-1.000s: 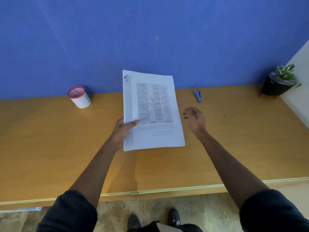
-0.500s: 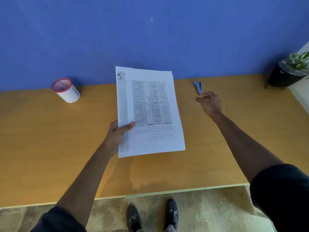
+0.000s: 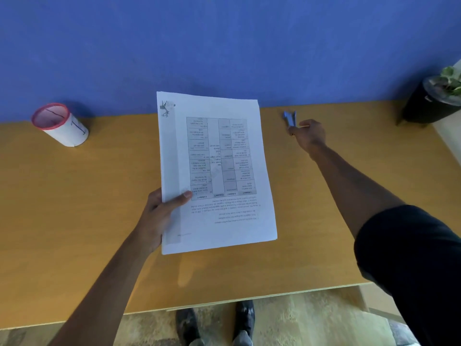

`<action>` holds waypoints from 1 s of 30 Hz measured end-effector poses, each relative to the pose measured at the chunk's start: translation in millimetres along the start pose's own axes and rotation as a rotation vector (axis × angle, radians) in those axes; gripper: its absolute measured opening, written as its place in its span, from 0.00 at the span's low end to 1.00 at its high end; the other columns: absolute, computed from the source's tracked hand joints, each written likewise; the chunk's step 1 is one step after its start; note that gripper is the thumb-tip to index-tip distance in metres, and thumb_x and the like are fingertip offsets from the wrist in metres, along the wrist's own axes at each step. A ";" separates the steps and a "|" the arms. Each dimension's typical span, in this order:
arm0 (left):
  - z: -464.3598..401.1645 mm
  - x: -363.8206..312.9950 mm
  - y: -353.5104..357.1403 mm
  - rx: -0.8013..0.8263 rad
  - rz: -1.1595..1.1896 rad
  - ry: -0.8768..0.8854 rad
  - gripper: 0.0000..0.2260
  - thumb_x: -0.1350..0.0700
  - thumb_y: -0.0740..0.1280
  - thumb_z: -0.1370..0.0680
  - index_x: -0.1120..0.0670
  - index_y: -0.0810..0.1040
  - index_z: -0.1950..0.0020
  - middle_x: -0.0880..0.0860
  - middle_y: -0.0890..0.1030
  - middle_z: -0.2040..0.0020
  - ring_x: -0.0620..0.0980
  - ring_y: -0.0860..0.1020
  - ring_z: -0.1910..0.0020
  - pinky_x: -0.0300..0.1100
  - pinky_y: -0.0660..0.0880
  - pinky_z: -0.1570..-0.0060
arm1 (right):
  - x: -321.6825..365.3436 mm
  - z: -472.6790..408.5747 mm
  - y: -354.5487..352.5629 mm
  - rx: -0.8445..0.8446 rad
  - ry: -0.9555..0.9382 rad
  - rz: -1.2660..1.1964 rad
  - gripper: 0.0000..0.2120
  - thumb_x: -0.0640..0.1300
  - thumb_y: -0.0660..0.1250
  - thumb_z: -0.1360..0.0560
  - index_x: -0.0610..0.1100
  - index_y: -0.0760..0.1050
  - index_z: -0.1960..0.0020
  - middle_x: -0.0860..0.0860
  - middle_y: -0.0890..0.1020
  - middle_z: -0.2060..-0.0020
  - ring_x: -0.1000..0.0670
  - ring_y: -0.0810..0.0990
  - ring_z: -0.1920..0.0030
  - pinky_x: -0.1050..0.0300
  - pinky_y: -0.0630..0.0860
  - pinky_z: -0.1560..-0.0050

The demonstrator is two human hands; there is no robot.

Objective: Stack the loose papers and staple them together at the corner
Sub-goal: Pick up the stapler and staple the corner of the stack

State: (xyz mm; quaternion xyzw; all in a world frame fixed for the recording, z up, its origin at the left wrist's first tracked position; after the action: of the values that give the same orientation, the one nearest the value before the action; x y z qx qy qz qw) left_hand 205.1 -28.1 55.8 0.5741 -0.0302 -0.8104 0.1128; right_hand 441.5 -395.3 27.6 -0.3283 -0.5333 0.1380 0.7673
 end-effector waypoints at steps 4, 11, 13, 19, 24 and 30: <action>-3.0 12.5 2.9 -0.020 0.023 -0.012 0.12 0.68 0.64 0.22 0.58 0.81 0.42 0.52 0.87 0.47 0.51 0.85 0.50 0.41 0.82 0.57 | -5.1 -18.0 6.3 0.001 0.017 0.058 0.29 0.54 0.74 0.28 0.43 0.74 0.32 0.43 0.79 0.35 0.42 0.79 0.38 0.53 0.76 0.44; -5.5 30.1 4.6 -0.038 0.049 -0.038 0.12 0.68 0.65 0.23 0.60 0.81 0.42 0.54 0.86 0.46 0.53 0.85 0.49 0.43 0.83 0.54 | -9.2 -36.7 16.4 0.013 -0.012 0.268 0.31 0.57 0.70 0.26 0.41 0.70 0.31 0.41 0.77 0.35 0.39 0.78 0.38 0.47 0.79 0.44; -5.8 33.3 3.9 -0.039 0.057 -0.041 0.12 0.68 0.65 0.23 0.59 0.82 0.43 0.55 0.86 0.46 0.54 0.85 0.49 0.45 0.83 0.54 | -11.8 -41.6 21.4 0.030 -0.006 0.292 0.29 0.57 0.69 0.25 0.40 0.71 0.31 0.41 0.78 0.36 0.39 0.78 0.39 0.49 0.77 0.46; -5.3 42.4 -0.5 -0.054 0.075 -0.044 0.13 0.66 0.66 0.25 0.61 0.81 0.42 0.57 0.86 0.45 0.58 0.84 0.48 0.49 0.84 0.53 | -12.9 -55.2 33.7 0.023 -0.018 0.337 0.20 0.54 0.68 0.25 0.41 0.78 0.42 0.42 0.83 0.45 0.41 0.82 0.47 0.52 0.77 0.54; -0.7 42.7 -0.1 -0.070 0.088 -0.046 0.12 0.66 0.66 0.26 0.60 0.83 0.45 0.57 0.86 0.47 0.57 0.85 0.52 0.48 0.84 0.55 | -5.5 -64.5 34.6 -0.019 -0.003 0.390 0.22 0.56 0.67 0.25 0.41 0.77 0.40 0.43 0.82 0.44 0.40 0.82 0.45 0.53 0.76 0.52; 1.2 46.9 -2.5 -0.081 0.101 -0.053 0.11 0.68 0.65 0.26 0.63 0.82 0.47 0.60 0.86 0.48 0.58 0.85 0.54 0.47 0.84 0.58 | 5.1 -75.1 33.7 -0.118 -0.070 0.500 0.25 0.58 0.65 0.23 0.40 0.76 0.36 0.41 0.80 0.40 0.38 0.80 0.40 0.51 0.75 0.46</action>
State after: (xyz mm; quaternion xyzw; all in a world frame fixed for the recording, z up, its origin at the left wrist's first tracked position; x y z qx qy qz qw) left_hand 188.7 -36.0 12.4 0.5451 -0.0292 -0.8192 0.1756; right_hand 516.5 -394.1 -6.9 -0.4891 -0.4688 0.3034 0.6700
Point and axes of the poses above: each hand's wrist, its own z-axis away from the middle knuckle, its own y-axis out of the palm, x = y × z, the point moved 10 cm from there along -z, towards the middle knuckle
